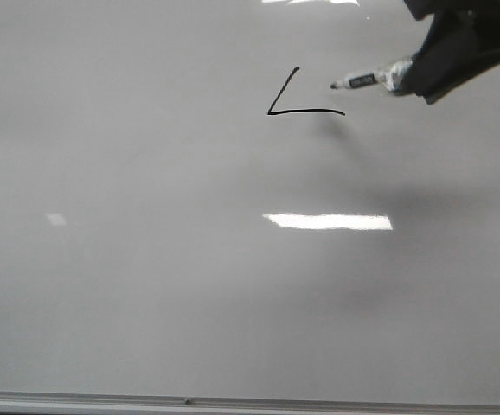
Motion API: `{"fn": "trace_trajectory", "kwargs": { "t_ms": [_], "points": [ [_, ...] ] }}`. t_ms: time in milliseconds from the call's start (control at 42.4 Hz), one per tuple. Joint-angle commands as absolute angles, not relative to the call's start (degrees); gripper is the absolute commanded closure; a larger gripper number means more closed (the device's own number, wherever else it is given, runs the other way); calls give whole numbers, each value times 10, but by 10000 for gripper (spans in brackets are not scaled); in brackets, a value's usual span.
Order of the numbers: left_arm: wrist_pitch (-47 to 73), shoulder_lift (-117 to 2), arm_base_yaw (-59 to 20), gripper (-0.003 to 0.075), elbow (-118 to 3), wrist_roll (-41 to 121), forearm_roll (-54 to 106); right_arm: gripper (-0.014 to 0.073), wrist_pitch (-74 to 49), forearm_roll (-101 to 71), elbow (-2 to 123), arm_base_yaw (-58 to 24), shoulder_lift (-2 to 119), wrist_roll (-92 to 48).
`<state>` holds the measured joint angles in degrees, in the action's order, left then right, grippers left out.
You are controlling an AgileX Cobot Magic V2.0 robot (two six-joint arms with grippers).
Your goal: Write number 4 on whiteboard
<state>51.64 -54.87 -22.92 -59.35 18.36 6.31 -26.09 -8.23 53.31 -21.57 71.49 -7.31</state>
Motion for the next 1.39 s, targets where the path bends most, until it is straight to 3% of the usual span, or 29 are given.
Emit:
{"fn": "trace_trajectory", "kwargs": {
  "t_ms": [0, 307, 589, 896, 1132, 1368],
  "points": [
    [475, -546, -227, 259, -607, 178, 72, 645, -182, -81, 553, -229, 696, -81],
    [475, -546, -227, 259, -607, 178, 72, 645, -132, -71, 553, -228, 747, -81],
    [458, -546, -227, 259, -607, 178, 72, 645, -265, -71, 541, -248, 813, -105],
    [448, -548, -238, 259, -611, 206, 82, 645, -276, -79, 546, -251, 729, -106],
    [490, -586, -322, 253, -659, 308, 140, 645, -421, -87, 546, -252, 620, -181],
    [513, -665, -447, 147, -707, 366, 141, 645, -557, -223, 546, -252, 531, -419]
  ]
}}
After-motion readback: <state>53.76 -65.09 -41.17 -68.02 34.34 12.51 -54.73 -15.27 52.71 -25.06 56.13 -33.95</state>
